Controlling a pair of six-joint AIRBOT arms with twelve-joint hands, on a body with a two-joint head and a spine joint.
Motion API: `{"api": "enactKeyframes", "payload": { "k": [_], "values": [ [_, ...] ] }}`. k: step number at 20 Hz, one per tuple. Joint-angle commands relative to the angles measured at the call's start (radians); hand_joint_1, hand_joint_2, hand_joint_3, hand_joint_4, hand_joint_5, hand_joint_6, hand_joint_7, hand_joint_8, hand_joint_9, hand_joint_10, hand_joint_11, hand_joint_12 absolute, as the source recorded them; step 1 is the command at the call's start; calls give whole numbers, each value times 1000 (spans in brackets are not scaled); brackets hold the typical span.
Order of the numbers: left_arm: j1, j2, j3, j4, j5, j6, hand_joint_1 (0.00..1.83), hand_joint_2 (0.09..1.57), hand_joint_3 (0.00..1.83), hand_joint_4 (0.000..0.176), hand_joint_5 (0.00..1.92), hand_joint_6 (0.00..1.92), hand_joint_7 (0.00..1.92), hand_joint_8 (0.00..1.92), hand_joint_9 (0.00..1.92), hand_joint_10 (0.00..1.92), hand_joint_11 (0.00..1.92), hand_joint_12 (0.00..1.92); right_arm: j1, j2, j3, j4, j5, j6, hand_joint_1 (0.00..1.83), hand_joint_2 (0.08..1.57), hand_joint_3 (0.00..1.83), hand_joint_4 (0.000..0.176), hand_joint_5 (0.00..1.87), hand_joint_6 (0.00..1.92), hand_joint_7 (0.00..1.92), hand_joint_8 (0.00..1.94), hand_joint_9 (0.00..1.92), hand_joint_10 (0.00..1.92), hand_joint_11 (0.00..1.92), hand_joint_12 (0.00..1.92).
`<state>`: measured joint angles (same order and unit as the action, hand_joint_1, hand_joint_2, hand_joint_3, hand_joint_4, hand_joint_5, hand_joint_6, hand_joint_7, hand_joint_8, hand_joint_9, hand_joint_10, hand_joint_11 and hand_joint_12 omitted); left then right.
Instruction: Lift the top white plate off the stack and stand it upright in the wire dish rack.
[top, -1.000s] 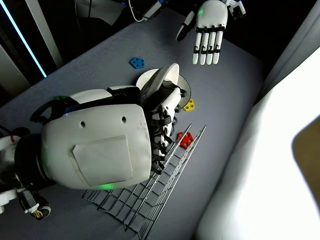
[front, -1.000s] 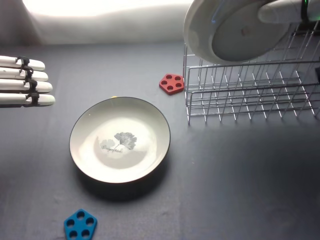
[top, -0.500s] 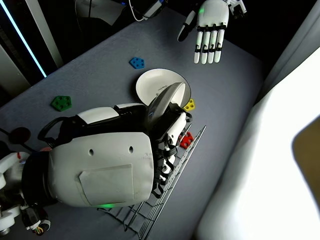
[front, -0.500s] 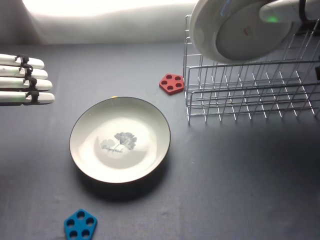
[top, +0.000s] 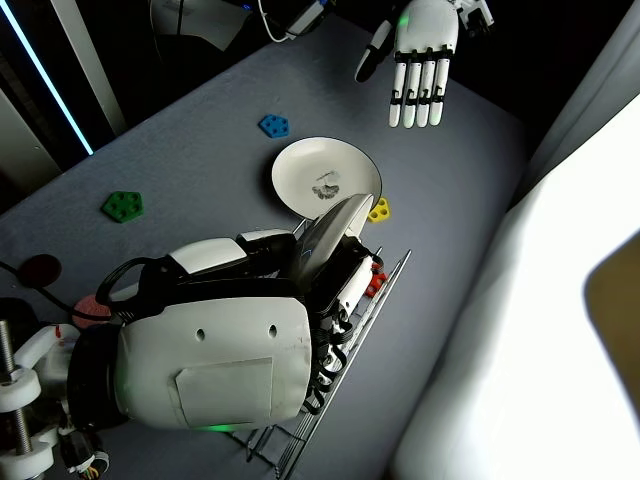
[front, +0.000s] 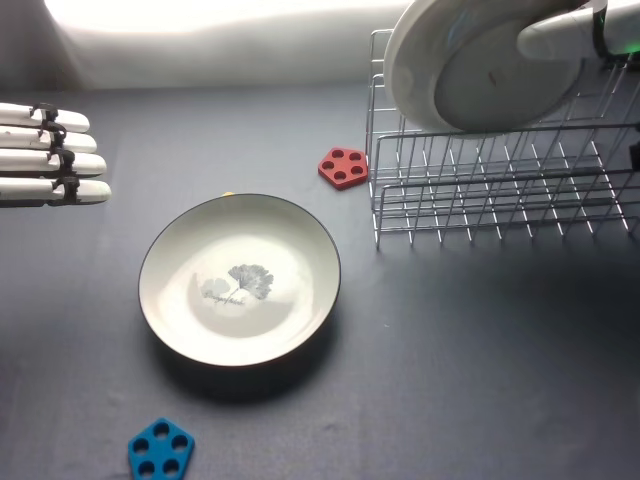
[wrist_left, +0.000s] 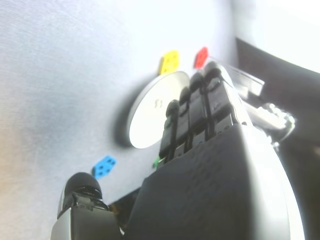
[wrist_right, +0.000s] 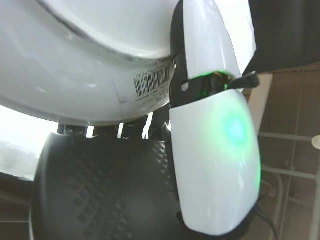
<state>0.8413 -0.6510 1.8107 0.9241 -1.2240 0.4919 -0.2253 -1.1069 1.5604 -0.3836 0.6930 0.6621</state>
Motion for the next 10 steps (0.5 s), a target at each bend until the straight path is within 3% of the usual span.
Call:
{"api": "enactKeyframes", "payload": {
  "k": [1,3,5,10],
  "values": [
    [-21,15,-3,-85,-40,-9,84,978,1,0,62,0,66,1,85,3,99,20,6,13,8,69,120,31,1495,1047,0,0,952,960,1123,457,1143,693,1036,1319],
    [-21,15,-6,-87,-15,-36,89,978,1,0,81,6,83,6,91,3,94,18,-5,12,11,73,120,31,1496,1041,0,0,976,931,1152,395,1156,671,1038,1315],
    [-21,15,-4,-86,6,-46,84,977,0,0,89,6,95,8,98,5,98,19,-12,11,13,79,120,31,1496,1047,0,0,939,970,1124,458,1161,667,1032,1327],
    [24,34,-17,-102,-58,37,90,979,0,0,80,1,93,4,92,5,93,16,-23,11,19,92,120,31,1497,1049,1,0,941,989,1111,511,1145,680,1012,1316]
  ]
}}
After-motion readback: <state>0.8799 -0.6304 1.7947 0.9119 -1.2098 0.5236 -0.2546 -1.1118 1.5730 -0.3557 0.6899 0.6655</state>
